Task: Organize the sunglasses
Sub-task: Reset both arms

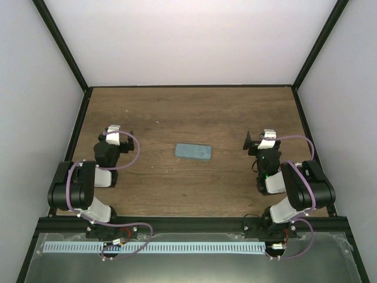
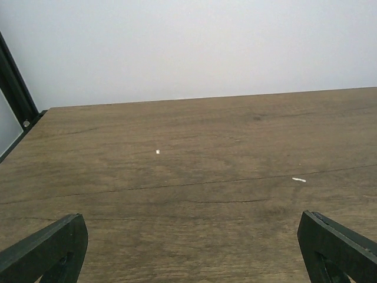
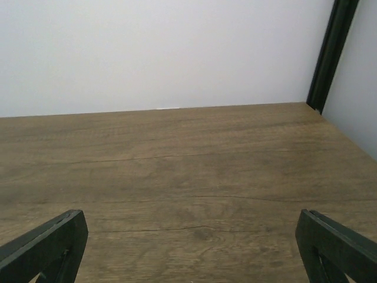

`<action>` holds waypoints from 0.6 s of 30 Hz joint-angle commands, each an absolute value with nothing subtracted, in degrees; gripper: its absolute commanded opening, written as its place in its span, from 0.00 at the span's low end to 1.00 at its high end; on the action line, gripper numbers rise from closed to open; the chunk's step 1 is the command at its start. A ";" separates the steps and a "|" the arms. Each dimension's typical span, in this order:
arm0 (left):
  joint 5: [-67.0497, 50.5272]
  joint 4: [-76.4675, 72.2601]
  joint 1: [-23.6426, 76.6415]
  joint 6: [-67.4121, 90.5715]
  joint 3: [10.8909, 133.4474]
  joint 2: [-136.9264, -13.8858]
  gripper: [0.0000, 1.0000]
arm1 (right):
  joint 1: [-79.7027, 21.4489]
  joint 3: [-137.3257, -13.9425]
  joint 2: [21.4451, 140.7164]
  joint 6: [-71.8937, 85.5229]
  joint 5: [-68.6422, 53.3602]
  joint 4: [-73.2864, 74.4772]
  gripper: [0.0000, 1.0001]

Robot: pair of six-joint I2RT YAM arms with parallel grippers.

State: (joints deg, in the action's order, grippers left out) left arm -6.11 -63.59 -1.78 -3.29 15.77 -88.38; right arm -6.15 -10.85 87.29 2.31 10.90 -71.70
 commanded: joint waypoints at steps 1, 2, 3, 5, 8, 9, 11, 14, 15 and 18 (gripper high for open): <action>-8.00 -66.18 -1.85 -4.23 15.47 -88.07 1.00 | -5.64 -10.54 87.09 -0.44 5.54 -76.73 1.00; -8.00 -66.15 -1.91 -4.25 15.47 -88.07 1.00 | -5.22 -10.68 87.50 -0.21 4.99 -76.65 1.00; -8.00 -66.13 -1.92 -4.22 15.47 -88.07 1.00 | -5.12 -10.93 87.97 -0.15 5.12 -77.09 1.00; -8.05 -65.87 -2.00 -4.09 15.67 -88.15 1.00 | -4.77 -11.43 87.57 0.04 4.26 -75.41 1.00; -8.09 -65.79 -2.09 -4.12 15.65 -88.15 1.00 | -4.32 -12.09 87.75 0.34 3.68 -74.39 1.00; -8.09 -65.84 -2.11 -4.09 15.64 -88.16 1.00 | -4.24 -12.42 87.72 0.42 3.59 -73.85 1.00; -8.09 -65.83 -2.13 -4.02 15.67 -88.15 1.00 | -3.87 -12.78 87.85 0.61 2.93 -73.10 1.00; -8.16 -65.83 -2.11 -3.97 15.73 -88.20 1.00 | -3.91 -12.75 87.72 0.62 2.90 -73.03 1.00; -8.14 -65.83 -2.11 -4.01 15.73 -88.16 1.00 | -3.87 -12.70 87.62 0.62 2.94 -73.06 1.00; -8.17 -65.83 -2.11 -4.02 15.73 -88.15 1.00 | -3.87 -12.66 87.69 0.62 2.99 -73.22 1.00</action>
